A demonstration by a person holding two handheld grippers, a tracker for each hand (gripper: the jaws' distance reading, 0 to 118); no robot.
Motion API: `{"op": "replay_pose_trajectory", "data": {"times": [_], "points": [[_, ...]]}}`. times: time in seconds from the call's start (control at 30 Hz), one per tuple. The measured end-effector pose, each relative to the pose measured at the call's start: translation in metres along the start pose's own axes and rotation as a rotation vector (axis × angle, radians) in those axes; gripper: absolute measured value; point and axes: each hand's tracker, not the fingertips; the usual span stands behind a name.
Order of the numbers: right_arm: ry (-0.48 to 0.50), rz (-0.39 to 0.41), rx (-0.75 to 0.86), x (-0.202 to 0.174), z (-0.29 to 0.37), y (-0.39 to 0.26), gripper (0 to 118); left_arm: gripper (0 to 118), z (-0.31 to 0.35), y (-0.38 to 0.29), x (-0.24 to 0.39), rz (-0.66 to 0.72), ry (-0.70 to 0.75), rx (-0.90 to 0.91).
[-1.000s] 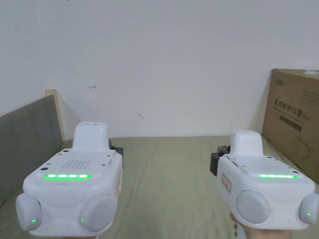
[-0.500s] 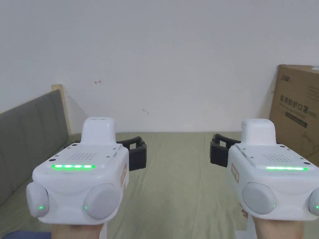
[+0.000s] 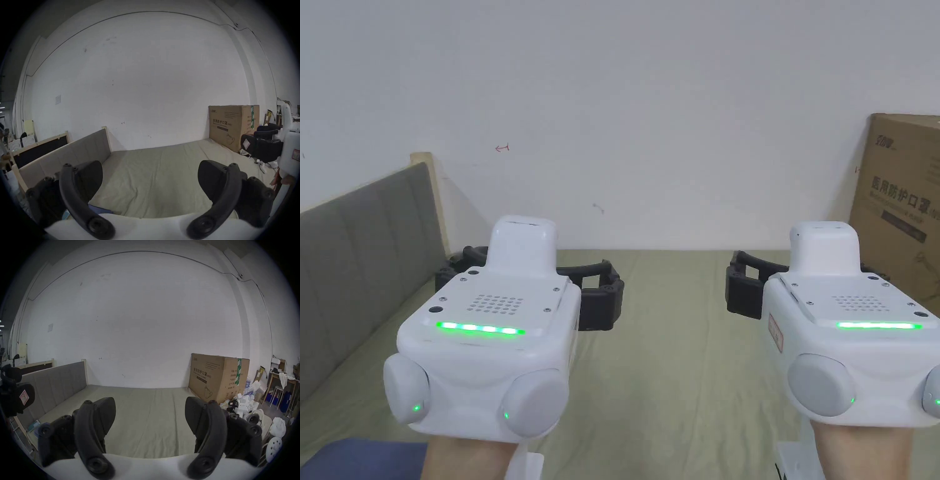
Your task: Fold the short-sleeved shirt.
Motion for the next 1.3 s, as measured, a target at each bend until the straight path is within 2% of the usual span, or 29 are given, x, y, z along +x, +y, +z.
{"op": "replay_pose_trajectory", "data": {"times": [0.13,0.23,0.53,0.8,1.3], "points": [[0.012,-0.006,-0.013,0.001,-0.001,-0.004,94,117,-0.003,-0.003,-0.001,0.037,-0.012,-0.008],[0.004,-0.010,-0.017,0.001,-0.002,-0.007,94,117,-0.008,-0.003,0.002,0.028,0.070,-0.047],[-0.007,-0.011,-0.019,0.005,-0.002,-0.011,94,117,-0.006,-0.004,-0.008,0.104,0.012,-0.033],[-0.022,-0.005,-0.025,0.003,-0.003,-0.014,94,117,-0.005,-0.010,-0.006,0.089,-0.032,-0.027],[-0.007,-0.017,-0.035,0.003,-0.004,-0.013,94,117,-0.007,-0.014,-0.004,0.086,-0.012,-0.027]]}}
